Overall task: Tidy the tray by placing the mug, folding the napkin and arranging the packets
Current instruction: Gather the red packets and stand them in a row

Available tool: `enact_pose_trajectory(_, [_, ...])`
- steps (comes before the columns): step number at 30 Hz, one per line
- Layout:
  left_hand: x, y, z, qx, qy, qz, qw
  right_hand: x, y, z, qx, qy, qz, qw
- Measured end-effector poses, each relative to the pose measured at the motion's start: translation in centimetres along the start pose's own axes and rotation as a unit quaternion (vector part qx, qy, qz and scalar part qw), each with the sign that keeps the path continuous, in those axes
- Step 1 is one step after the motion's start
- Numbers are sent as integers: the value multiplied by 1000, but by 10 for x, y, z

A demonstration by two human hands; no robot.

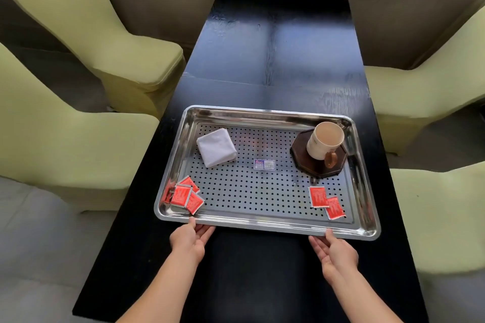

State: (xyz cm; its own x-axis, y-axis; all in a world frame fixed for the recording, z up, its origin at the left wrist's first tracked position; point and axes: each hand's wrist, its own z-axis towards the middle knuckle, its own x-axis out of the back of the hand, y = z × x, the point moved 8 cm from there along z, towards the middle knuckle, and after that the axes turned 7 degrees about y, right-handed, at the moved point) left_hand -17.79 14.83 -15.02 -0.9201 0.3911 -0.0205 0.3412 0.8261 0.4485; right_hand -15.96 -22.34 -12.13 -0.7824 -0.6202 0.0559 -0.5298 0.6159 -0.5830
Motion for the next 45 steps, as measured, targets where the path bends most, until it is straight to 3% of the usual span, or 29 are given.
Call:
enact_pose_trajectory(13, [68, -27, -33, 0, -6, 4, 1000, 55, 29, -19, -17, -14, -19, 1000])
enact_pose_trajectory(23, [80, -33, -30, -4, -17, 15, 1000, 62, 29, -26, -9, -29, -32, 999])
enact_pose_trajectory(30, [98, -18, -29, -34, 36, 165, 985, 67, 25, -37, -53, -79, -152, 984])
enact_pose_trajectory(32, [109, -3, -33, -72, 82, 206, 972, 69, 13, -41, -28, -96, -214, 972])
enact_pose_trajectory(34, [112, 22, -41, -162, 125, 248, 947, 63, -10, -42, 58, -105, -286, 951])
enact_pose_trajectory(36, [94, 51, -52, -280, 115, 308, 902, 46, -37, -40, 176, -94, -369, 908])
enact_pose_trajectory(39, [42, 80, -58, -396, 56, 448, 800, 7, -68, -30, 342, -65, -508, 788])
enact_pose_trajectory(42, [4, 82, -39, -387, 24, 586, 711, -23, -76, -4, 395, -32, -623, 675])
enact_pose_trajectory(45, [-12, 68, -22, -361, 14, 678, 640, -34, -72, 16, 360, -15, -686, 632])
